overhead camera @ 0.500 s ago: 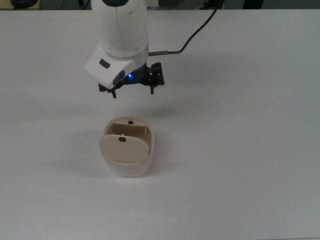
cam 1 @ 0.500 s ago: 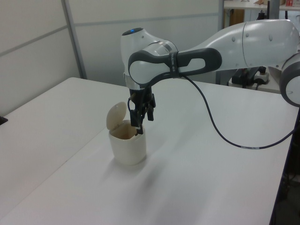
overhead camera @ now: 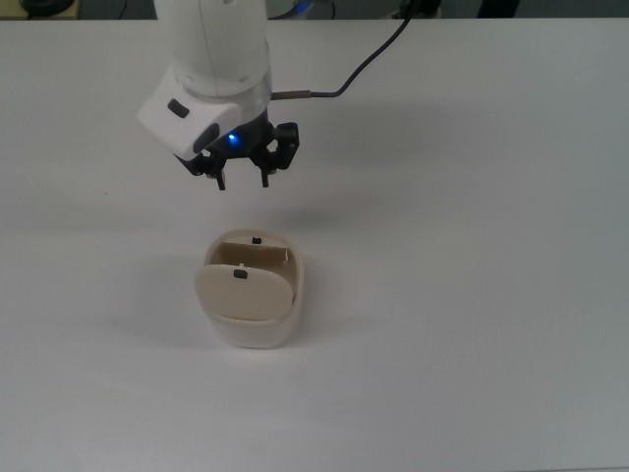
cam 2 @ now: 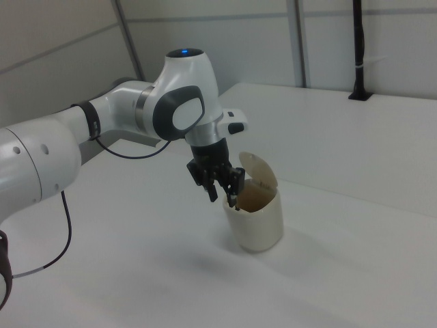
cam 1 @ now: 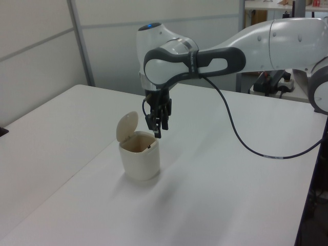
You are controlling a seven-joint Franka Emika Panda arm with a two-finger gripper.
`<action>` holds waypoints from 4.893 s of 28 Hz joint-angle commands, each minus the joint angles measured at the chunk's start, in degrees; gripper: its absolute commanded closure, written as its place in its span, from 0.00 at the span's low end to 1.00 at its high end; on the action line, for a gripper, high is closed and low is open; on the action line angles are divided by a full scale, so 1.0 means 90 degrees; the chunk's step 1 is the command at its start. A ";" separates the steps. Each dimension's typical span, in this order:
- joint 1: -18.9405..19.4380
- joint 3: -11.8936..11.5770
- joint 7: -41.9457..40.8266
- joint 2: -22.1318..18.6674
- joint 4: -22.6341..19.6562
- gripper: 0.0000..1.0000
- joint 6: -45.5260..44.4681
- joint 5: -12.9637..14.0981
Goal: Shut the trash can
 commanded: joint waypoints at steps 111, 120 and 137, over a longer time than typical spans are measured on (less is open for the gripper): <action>0.0046 -0.0016 0.0044 -0.0233 -0.0161 0.00 0.0304 -0.0135; 0.0046 -0.0016 0.0044 -0.0233 -0.0161 0.00 0.0294 -0.0135; 0.0036 -0.0016 0.0005 -0.0243 -0.0161 0.00 0.0217 -0.0135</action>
